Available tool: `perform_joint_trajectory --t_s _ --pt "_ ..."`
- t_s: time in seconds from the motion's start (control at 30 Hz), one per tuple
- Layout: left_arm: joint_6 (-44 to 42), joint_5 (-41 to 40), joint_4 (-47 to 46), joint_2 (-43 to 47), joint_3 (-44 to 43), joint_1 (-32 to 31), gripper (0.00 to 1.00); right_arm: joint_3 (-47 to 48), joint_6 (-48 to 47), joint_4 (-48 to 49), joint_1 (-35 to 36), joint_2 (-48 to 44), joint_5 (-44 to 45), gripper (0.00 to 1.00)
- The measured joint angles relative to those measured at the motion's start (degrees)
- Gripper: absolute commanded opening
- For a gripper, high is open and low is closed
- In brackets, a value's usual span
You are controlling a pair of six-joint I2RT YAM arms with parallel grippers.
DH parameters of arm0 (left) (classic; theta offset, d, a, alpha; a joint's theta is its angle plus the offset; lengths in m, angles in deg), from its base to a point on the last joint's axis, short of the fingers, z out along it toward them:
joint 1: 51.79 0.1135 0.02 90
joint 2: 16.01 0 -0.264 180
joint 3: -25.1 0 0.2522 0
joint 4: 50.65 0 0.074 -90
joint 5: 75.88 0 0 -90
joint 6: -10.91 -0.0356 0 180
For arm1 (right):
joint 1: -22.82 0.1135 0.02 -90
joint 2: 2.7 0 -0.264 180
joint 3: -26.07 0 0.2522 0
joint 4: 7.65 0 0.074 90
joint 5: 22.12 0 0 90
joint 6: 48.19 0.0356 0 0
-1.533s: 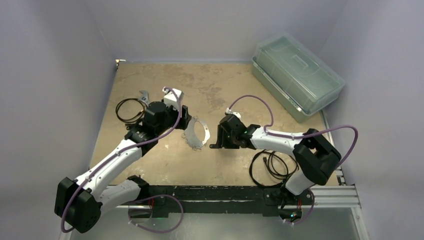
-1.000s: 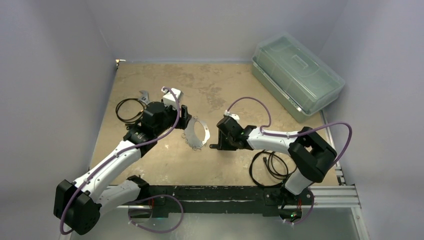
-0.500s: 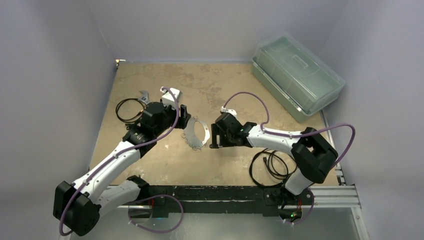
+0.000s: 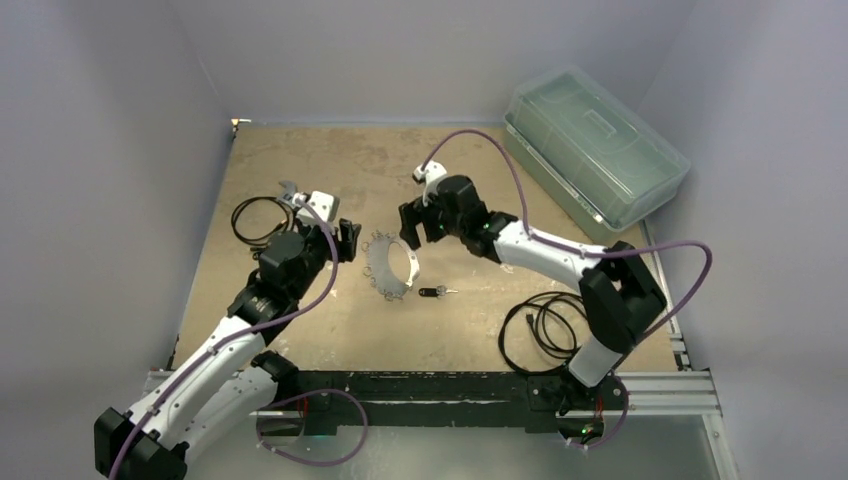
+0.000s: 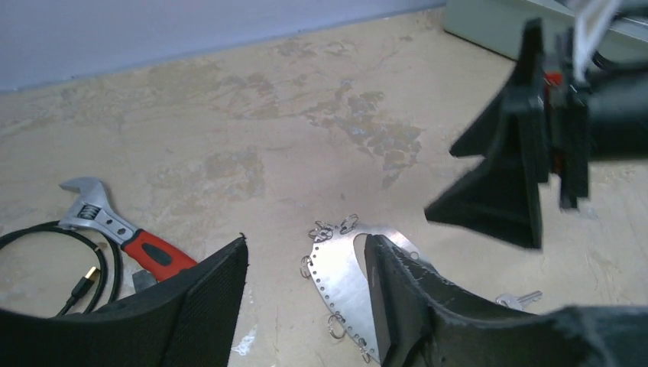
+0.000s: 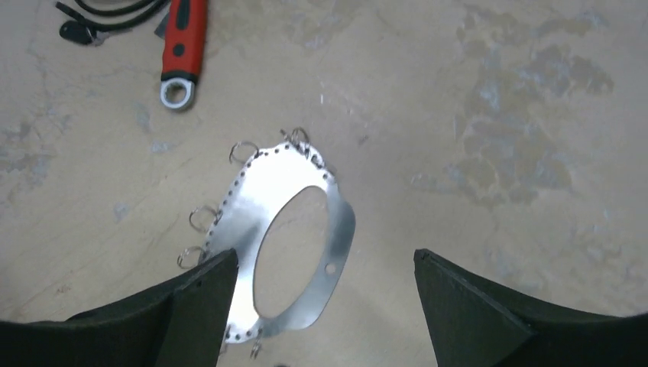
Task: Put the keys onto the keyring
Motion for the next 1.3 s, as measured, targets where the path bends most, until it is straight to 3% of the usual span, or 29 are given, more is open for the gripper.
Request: perform_joint_trajectory --t_s 0.23,0.47,0.73,0.97,1.3 --pt "-6.91 2.14 -4.70 5.88 6.03 0.00 0.55 11.50 -11.89 0.87 -10.16 12.87 -18.82 0.79" --pt "-10.47 5.09 -6.62 5.68 6.56 0.00 0.56 19.23 -19.76 -6.14 -10.40 22.73 -29.86 0.71" --pt "-11.15 8.57 -6.95 3.39 6.56 -0.02 0.55 23.26 -21.64 -6.67 -9.84 26.95 -32.02 0.64" --pt "-11.15 11.04 -7.10 2.75 6.56 -0.04 0.53 26.67 -23.63 -7.10 -9.86 30.67 -32.09 0.50" --pt "-11.15 12.57 -7.13 2.01 6.56 -0.04 0.52 29.68 -25.42 -9.68 -9.77 34.60 -33.46 0.45"
